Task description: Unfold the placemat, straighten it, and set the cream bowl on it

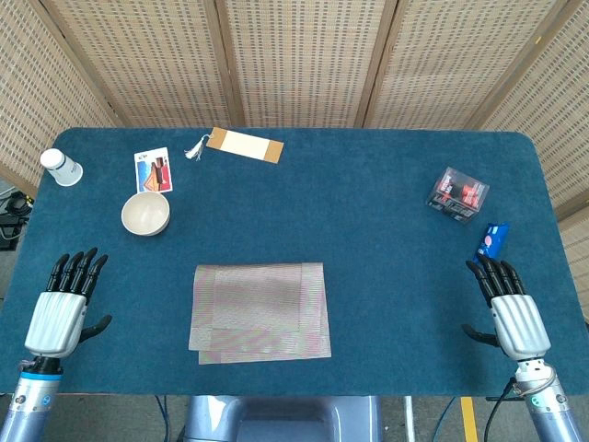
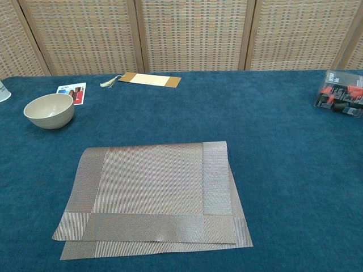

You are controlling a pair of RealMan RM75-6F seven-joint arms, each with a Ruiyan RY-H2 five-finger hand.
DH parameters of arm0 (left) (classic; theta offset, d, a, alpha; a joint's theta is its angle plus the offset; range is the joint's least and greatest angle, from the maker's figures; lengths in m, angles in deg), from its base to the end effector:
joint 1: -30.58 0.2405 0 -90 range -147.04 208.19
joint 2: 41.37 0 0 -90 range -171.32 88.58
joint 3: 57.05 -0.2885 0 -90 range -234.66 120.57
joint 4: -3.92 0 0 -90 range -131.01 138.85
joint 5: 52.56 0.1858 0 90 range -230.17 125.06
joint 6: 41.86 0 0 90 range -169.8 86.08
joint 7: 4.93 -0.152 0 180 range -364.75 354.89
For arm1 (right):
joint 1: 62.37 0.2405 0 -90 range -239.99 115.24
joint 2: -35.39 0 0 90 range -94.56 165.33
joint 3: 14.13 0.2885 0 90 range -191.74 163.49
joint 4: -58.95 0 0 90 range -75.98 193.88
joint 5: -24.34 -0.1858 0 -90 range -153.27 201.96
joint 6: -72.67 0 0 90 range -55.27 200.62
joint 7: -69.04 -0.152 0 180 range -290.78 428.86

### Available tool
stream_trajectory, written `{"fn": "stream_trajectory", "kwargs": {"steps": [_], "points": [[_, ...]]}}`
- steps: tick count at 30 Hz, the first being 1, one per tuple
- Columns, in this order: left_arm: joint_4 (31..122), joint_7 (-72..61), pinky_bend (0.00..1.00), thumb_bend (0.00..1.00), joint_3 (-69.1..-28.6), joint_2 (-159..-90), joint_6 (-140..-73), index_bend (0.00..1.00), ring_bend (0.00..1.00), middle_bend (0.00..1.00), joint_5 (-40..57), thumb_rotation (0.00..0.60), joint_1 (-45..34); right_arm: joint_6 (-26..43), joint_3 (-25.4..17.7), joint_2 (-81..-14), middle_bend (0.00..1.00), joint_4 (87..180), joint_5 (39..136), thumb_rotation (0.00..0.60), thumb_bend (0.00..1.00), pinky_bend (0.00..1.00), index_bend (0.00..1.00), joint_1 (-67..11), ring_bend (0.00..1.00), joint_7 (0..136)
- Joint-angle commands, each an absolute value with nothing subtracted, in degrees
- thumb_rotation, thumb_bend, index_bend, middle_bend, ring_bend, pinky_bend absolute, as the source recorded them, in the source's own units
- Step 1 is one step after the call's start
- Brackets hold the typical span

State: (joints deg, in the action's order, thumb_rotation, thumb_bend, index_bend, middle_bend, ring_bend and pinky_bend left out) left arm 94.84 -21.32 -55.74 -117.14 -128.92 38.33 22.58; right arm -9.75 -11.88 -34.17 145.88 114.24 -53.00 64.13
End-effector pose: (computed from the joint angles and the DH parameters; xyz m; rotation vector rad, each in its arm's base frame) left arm -0.2962 0.1993 0.1259 -1.5138 -0.7345 -0.9211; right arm -0.3201 -0.2136 0.1583 1.4913 -0.9370 1.0231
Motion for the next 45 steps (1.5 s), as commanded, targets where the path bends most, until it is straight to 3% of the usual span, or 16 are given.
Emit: {"fn": "stream_trajectory", "kwargs": {"steps": [1,18,32,45], "points": [[94.8,-21.3,0.00,0.13,-55.7,-117.2,-128.9,0.00,0.00,0.00,38.3,0.600,22.6,-9.7,-11.9,-34.2,0.00,145.9,114.2,0.600,0.08,0.00,0.07,-53.0,0.00,64.1],[93.9,-20.6,0.00,0.13,-56.1,-117.7,-128.5,0.00,0.00,0.00,39.4,0.600,22.3,-9.7,-11.7,-34.3,0.00,145.8,113.9,0.600,0.08,0.00,0.07,-53.0,0.00,64.1],[89.2,-22.1,0.00,0.16,-60.3,-123.9,-122.6,0.33,0.00,0.00,44.3,0.600,19.6,-9.9,-11.5,-33.6,0.00,146.1,113.7,0.600,0.08,0.00,0.07,-53.1,0.00,62.6],[85.0,-27.9,0.00,0.18,-63.3,-130.6,-116.6,0.41,0.00,0.00,46.1,0.600,17.9,-10.1,-11.5,-33.0,0.00,146.6,114.1,0.600,0.08,0.00,0.07,-53.1,0.00,61.3]]}}
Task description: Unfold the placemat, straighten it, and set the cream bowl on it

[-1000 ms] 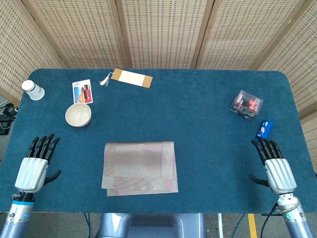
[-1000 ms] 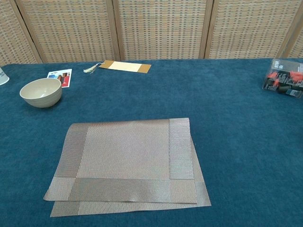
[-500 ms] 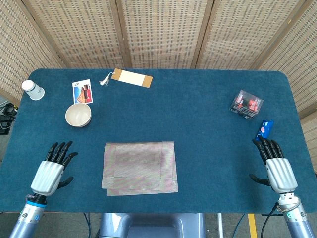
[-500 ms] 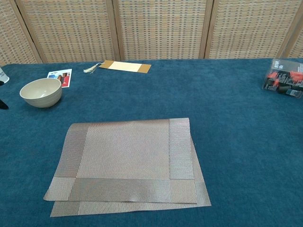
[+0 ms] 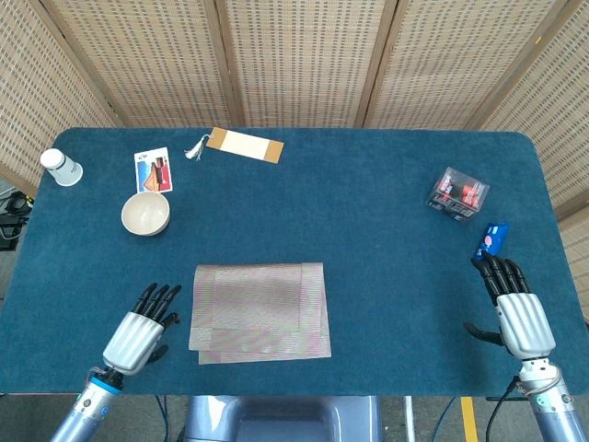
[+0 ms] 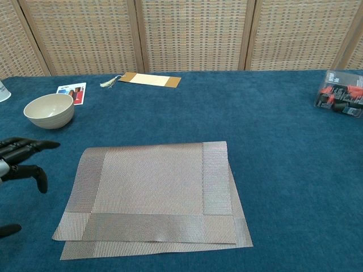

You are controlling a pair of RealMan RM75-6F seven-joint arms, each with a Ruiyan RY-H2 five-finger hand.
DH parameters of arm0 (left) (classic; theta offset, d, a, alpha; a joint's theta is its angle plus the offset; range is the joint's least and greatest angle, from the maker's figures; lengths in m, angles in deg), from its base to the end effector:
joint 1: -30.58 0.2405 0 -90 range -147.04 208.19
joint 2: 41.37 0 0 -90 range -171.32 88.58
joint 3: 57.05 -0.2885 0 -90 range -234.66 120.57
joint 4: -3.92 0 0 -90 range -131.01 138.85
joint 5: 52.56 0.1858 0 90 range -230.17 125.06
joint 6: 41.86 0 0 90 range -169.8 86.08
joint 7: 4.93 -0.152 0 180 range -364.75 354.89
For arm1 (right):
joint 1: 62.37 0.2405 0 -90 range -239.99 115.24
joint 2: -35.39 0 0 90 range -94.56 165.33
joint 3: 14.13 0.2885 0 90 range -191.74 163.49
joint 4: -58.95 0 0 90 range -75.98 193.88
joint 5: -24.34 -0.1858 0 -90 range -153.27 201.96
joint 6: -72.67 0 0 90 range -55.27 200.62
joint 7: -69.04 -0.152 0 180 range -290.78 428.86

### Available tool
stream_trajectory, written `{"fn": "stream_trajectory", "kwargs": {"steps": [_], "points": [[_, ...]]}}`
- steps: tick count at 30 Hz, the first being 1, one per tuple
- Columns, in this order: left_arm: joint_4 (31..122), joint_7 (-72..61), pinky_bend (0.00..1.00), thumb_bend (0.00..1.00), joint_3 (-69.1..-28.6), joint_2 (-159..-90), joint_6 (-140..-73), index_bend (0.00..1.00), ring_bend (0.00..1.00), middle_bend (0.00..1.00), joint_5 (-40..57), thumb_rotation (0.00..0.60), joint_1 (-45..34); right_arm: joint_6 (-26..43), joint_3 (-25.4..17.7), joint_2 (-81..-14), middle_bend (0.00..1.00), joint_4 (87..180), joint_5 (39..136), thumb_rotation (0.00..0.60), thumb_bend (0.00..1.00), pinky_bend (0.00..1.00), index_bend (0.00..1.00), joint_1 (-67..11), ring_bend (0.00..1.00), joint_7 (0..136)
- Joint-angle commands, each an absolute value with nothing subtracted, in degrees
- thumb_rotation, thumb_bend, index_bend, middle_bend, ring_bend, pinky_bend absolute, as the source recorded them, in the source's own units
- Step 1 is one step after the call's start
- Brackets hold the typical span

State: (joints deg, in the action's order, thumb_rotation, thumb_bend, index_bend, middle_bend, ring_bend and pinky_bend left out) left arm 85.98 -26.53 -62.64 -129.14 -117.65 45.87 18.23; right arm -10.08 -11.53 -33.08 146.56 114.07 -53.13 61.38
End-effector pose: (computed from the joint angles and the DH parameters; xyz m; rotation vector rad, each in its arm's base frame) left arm -0.2735 0.1860 0.0152 -1.9171 -0.7069 -0.8700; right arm -0.3193 -0.2140 0.1658 1.4665 -0.9648 1.0580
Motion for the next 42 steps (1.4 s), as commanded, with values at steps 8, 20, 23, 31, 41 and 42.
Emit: {"fn": "stream_trajectory", "kwargs": {"steps": [8,20,23,31,41,42], "points": [[82.8,-29.1,0.00,0.19,-63.4,-133.8,-114.9,0.44,0.00,0.00,45.4,0.600,17.5,-10.4,-11.5,-32.7,0.00,146.8,114.2,0.600,0.08,0.00,0.07,-53.2,0.00,60.5],[81.2,-28.9,0.00,0.30,-63.0,-136.0,-113.4,0.49,0.00,0.00,43.8,0.600,16.8,-10.6,-11.3,-32.6,0.00,146.7,114.2,0.600,0.08,0.00,0.07,-53.3,0.00,60.1],[80.9,-28.8,0.00,0.30,-63.0,-136.3,-113.3,0.50,0.00,0.00,43.5,0.600,16.7,-10.6,-11.3,-32.6,0.00,146.6,114.2,0.600,0.08,0.00,0.07,-53.3,0.00,60.0],[80.4,-28.7,0.00,0.30,-63.2,-136.6,-113.2,0.51,0.00,0.00,43.2,0.600,16.6,-10.7,-11.3,-32.6,0.00,146.6,114.3,0.600,0.08,0.00,0.07,-53.3,0.00,59.9],[80.9,-28.3,0.00,0.30,-64.0,-135.5,-114.2,0.51,0.00,0.00,43.7,0.600,16.7,-10.7,-11.3,-32.6,0.00,146.6,114.2,0.600,0.08,0.00,0.07,-53.4,0.00,59.9],[80.8,-28.3,0.00,0.30,-63.9,-135.6,-114.2,0.51,0.00,0.00,43.6,0.600,16.7,-10.7,-11.3,-32.6,0.00,146.6,114.1,0.600,0.08,0.00,0.07,-53.4,0.00,59.9]]}}
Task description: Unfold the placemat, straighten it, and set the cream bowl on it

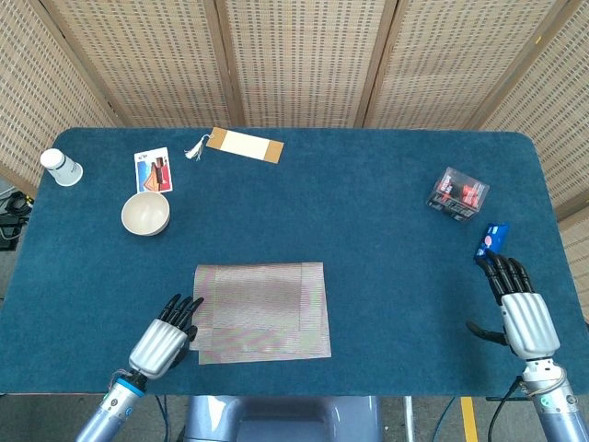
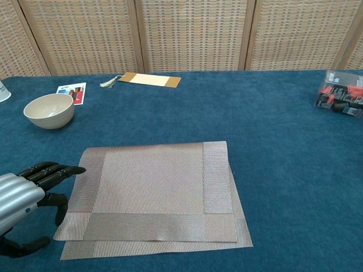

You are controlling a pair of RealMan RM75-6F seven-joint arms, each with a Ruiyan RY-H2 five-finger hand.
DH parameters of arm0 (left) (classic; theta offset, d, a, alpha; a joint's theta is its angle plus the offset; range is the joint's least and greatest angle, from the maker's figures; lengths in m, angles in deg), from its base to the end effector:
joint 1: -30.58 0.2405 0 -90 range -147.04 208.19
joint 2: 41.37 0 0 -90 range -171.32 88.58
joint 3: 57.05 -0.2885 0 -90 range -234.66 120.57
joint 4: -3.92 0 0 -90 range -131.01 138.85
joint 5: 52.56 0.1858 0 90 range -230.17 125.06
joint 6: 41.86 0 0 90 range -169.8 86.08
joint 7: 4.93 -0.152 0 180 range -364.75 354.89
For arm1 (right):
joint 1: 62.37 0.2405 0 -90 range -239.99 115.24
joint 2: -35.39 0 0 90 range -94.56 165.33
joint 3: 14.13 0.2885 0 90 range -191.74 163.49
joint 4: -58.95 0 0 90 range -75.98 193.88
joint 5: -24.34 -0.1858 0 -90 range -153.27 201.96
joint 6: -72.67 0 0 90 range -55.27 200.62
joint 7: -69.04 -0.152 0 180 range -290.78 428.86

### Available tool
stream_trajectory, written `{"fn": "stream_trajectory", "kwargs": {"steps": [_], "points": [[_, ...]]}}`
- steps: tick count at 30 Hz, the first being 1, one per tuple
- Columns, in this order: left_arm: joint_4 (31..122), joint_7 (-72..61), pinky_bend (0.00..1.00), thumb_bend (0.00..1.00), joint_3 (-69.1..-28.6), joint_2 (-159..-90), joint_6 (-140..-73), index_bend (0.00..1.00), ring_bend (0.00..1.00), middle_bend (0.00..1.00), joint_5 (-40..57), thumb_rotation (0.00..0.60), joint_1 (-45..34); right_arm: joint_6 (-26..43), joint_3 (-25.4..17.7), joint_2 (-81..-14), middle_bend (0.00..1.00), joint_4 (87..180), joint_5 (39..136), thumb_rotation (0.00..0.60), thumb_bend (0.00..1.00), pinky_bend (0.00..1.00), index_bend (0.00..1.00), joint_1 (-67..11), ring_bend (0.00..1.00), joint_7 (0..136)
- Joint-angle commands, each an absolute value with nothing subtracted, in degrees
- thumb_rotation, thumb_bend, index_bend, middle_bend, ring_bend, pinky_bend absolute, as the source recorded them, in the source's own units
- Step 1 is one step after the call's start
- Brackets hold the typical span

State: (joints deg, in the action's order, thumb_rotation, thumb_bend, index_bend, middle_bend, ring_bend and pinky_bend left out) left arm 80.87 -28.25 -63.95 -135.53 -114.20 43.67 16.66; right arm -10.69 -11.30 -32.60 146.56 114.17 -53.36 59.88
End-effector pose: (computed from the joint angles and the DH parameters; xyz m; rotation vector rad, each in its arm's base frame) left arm -0.2701 0.1858 -0.0276 -1.9878 -0.7215 -0.8231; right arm -0.3195 -0.2135 0.1707 1.4509 -0.9705 1.0789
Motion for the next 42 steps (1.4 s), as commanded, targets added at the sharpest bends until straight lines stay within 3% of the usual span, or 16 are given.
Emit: {"fn": "stream_trajectory", "kwargs": {"steps": [1,15,30,42], "points": [[80.7,-28.3,0.00,0.30,-63.9,-135.6,-114.2,0.51,0.00,0.00,43.6,0.600,16.6,-10.7,-11.3,-32.6,0.00,146.6,114.1,0.600,0.08,0.00,0.07,-53.4,0.00,59.9],[79.8,-29.1,0.00,0.30,-63.7,-137.5,-112.8,0.53,0.00,0.00,42.6,0.600,16.0,-10.8,-11.3,-32.4,0.00,146.6,114.2,0.600,0.08,0.00,0.07,-53.4,0.00,59.3],[79.4,-29.4,0.00,0.46,-63.5,-137.9,-112.7,0.55,0.00,0.00,41.9,0.600,15.9,-10.4,-11.6,-32.3,0.00,146.9,114.4,0.600,0.08,0.00,0.07,-53.3,0.00,59.2],[79.6,-29.2,0.00,0.49,-63.5,-137.9,-112.9,0.55,0.00,0.00,41.7,0.600,15.8,-10.3,-11.6,-32.2,0.00,147.0,114.5,0.600,0.08,0.00,0.07,-53.3,0.00,59.1]]}}
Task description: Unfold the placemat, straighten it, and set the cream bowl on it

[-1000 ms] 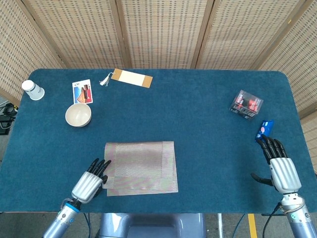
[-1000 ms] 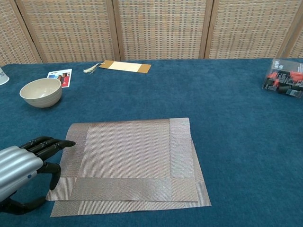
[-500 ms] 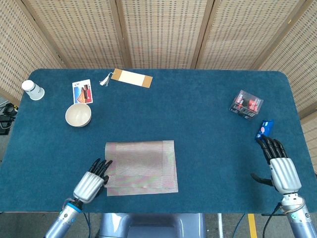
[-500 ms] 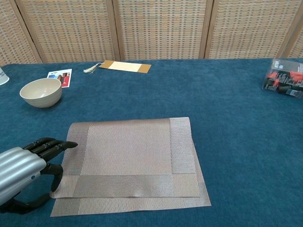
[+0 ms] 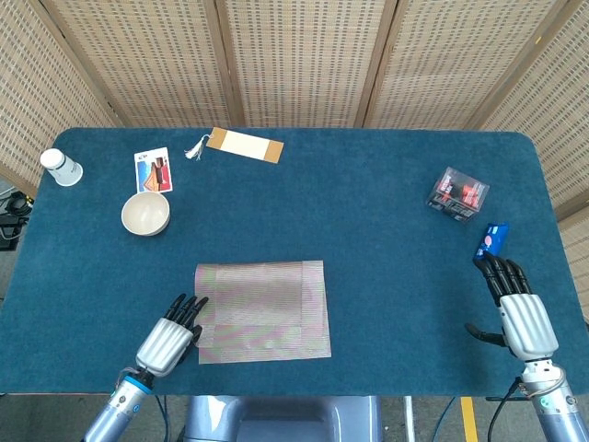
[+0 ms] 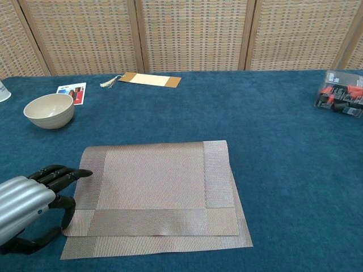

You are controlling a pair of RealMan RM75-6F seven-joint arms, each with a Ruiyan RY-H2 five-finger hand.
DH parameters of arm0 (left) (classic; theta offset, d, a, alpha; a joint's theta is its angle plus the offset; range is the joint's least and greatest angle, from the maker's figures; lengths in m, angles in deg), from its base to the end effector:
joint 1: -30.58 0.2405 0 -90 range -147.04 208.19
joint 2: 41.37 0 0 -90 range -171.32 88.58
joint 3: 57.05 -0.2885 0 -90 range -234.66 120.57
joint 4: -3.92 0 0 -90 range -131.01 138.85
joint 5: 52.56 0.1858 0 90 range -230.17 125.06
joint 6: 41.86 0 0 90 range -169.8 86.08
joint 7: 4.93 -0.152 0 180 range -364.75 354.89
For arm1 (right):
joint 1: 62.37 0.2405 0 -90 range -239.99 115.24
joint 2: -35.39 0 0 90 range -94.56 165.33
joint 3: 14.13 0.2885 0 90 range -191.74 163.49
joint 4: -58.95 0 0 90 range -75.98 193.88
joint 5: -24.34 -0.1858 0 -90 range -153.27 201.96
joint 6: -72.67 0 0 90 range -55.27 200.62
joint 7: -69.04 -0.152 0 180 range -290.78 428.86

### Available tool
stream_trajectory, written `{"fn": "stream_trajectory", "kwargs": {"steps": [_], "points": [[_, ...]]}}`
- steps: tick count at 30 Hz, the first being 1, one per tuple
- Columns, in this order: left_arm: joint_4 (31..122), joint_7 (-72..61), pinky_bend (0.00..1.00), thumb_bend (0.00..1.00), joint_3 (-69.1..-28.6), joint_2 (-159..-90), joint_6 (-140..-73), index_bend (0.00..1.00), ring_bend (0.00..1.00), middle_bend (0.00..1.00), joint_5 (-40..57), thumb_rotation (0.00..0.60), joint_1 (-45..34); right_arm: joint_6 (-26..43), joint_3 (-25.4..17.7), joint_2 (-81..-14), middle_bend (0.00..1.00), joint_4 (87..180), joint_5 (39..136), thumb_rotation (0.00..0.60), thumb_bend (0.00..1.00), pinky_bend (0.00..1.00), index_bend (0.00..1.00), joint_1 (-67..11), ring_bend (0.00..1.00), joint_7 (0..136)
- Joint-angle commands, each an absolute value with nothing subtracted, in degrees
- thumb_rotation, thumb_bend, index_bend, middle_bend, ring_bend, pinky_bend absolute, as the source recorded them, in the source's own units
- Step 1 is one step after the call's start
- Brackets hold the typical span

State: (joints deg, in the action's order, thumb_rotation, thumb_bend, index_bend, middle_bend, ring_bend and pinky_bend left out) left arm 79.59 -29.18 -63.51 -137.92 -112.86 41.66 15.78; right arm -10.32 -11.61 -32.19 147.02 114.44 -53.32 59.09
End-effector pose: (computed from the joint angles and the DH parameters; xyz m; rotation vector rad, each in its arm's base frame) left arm -0.2664 0.1909 -0.0415 -1.9897 -0.7363 -0.8091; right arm -0.3187 -0.2125 0.1706 1.4575 -0.9891 1.0837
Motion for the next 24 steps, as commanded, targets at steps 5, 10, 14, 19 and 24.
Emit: {"fn": "stream_trajectory", "kwargs": {"steps": [5,10,14,19,24], "points": [[80.2,-29.1,0.00,0.49,-63.3,-137.5,-113.3,0.55,0.00,0.00,41.7,0.600,15.7,-10.4,-11.7,-32.1,0.00,147.2,114.6,0.600,0.08,0.00,0.07,-53.4,0.00,59.1],[82.6,-29.5,0.00,0.49,-61.1,-135.9,-114.5,0.55,0.00,0.00,41.5,0.600,14.8,-10.7,-11.7,-31.9,0.00,147.4,114.7,0.600,0.08,0.00,0.07,-53.5,0.00,59.0],[85.9,-30.2,0.00,0.49,-58.2,-133.9,-114.2,0.55,0.00,0.00,40.1,0.600,13.2,-11.0,-11.6,-31.7,0.00,147.5,114.7,0.600,0.08,0.00,0.07,-53.5,0.00,58.8],[89.4,-31.8,0.00,0.49,-52.7,-131.5,-111.6,0.55,0.00,0.00,36.3,0.600,9.8,-11.2,-11.2,-31.4,0.00,147.6,114.2,0.600,0.08,0.00,0.07,-53.6,0.00,58.5],[90.9,-35.3,0.00,0.49,-47.7,-130.4,-108.1,0.55,0.00,0.00,31.1,0.600,6.4,-10.9,-10.6,-31.1,0.00,147.4,113.1,0.600,0.08,0.00,0.07,-53.6,0.00,57.9]]}}
